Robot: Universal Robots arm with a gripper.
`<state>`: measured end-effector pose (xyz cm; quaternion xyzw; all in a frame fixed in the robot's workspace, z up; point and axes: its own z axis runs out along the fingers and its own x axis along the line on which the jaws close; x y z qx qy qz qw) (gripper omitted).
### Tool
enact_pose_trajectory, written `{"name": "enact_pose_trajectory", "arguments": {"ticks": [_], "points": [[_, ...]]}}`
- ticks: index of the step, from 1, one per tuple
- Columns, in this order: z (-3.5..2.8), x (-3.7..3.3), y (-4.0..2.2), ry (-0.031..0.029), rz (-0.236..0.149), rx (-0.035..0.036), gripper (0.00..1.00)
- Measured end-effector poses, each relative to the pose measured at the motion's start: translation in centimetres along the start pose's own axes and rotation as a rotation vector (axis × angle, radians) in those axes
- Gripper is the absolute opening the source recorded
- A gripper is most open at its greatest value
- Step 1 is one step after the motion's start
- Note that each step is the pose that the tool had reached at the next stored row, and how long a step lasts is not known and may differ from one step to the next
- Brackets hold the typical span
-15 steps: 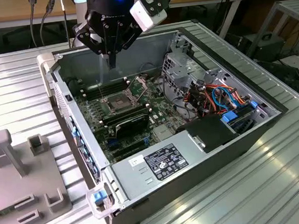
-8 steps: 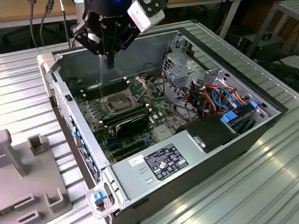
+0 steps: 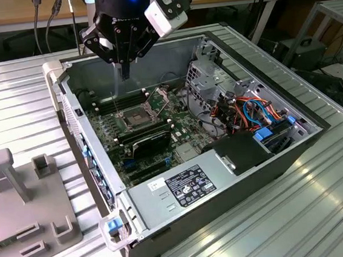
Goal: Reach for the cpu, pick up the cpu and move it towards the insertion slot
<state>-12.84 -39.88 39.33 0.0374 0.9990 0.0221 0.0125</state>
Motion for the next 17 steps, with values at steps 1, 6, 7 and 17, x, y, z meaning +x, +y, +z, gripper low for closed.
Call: {"name": "enact_pose_trajectory", "arguments": {"ticks": [1, 6, 7, 17], "points": [[0.0, 0.02, 0.0, -0.0001, 0.0, -0.0001, 0.11], [0.0, 0.14, -0.01, 0.0, 0.0, -0.0001, 0.11], [0.0, 0.17, -0.01, -0.0001, 0.0, -0.0001, 0.11], [0.0, 0.4, -0.03, 0.0, 0.0, -0.0001, 0.11]]}}
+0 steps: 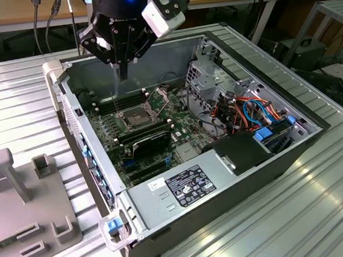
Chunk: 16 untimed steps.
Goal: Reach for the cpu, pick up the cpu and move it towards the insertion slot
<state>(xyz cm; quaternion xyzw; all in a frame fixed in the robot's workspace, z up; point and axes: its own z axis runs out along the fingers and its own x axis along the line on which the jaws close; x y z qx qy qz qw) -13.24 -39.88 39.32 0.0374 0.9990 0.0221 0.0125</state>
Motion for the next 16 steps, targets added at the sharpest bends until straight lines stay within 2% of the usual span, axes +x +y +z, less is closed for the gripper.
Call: {"name": "enact_pose_trajectory", "arguments": {"ticks": [6, 10, 11, 16], "points": [[-0.01, 0.27, -0.02, 0.0, 0.0, 0.0001, 0.11], [-0.02, 0.86, -0.07, 0.0, 0.0, 0.0, 0.11], [-0.03, 1.34, -0.1, -0.0002, 0.0, -0.0001, 0.11], [-0.04, 1.6, -0.12, 0.0, 0.0, -0.0001, 0.11]]}}
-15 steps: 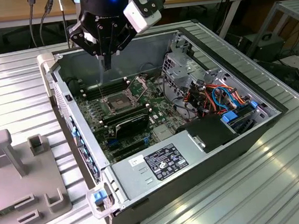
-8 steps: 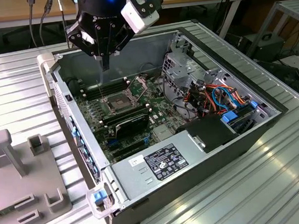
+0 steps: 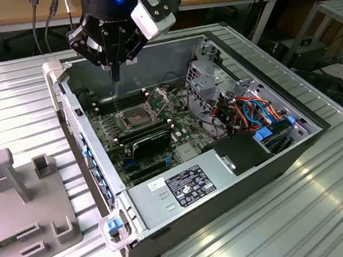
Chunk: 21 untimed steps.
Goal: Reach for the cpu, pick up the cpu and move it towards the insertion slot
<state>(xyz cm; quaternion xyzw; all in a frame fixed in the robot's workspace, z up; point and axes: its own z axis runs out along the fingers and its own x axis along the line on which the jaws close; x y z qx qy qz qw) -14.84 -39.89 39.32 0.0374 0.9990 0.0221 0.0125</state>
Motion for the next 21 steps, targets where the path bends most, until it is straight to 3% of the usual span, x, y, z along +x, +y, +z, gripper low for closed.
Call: {"name": "enact_pose_trajectory", "arguments": {"ticks": [4, 12, 21], "points": [[-0.01, 0.37, -0.02, 0.0, 0.0, 0.0, 0.11], [-0.01, 0.46, -0.03, 0.0, 0.0, 0.0, 0.11], [-0.02, 1.55, -0.12, 0.0, 0.0, 0.0, 0.11]]}}
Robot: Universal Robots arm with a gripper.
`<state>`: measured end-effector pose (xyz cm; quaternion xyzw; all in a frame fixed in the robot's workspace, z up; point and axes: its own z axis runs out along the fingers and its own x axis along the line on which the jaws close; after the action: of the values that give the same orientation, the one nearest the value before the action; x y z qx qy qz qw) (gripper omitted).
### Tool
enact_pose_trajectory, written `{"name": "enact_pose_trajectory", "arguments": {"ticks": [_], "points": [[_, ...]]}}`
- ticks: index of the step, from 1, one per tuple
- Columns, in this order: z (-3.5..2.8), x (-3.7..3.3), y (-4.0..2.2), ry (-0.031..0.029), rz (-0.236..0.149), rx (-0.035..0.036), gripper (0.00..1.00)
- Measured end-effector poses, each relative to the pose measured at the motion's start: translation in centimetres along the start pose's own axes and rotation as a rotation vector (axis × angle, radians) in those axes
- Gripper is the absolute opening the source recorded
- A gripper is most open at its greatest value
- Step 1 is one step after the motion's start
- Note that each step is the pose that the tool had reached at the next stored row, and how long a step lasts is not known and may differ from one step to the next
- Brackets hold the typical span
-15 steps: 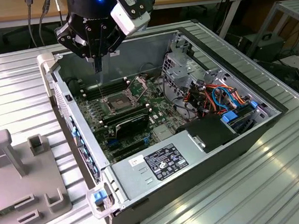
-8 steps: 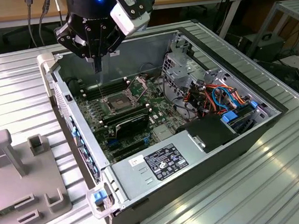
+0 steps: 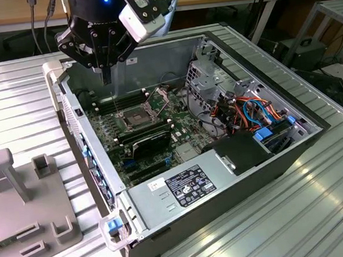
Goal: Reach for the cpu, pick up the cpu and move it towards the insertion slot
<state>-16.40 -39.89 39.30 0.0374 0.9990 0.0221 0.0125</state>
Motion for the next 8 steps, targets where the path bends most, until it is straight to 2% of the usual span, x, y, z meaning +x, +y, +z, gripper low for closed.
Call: {"name": "enact_pose_trajectory", "arguments": {"ticks": [8], "points": [[0.0, 0.67, -0.05, 0.0, 0.0, 0.0, 0.11]]}}
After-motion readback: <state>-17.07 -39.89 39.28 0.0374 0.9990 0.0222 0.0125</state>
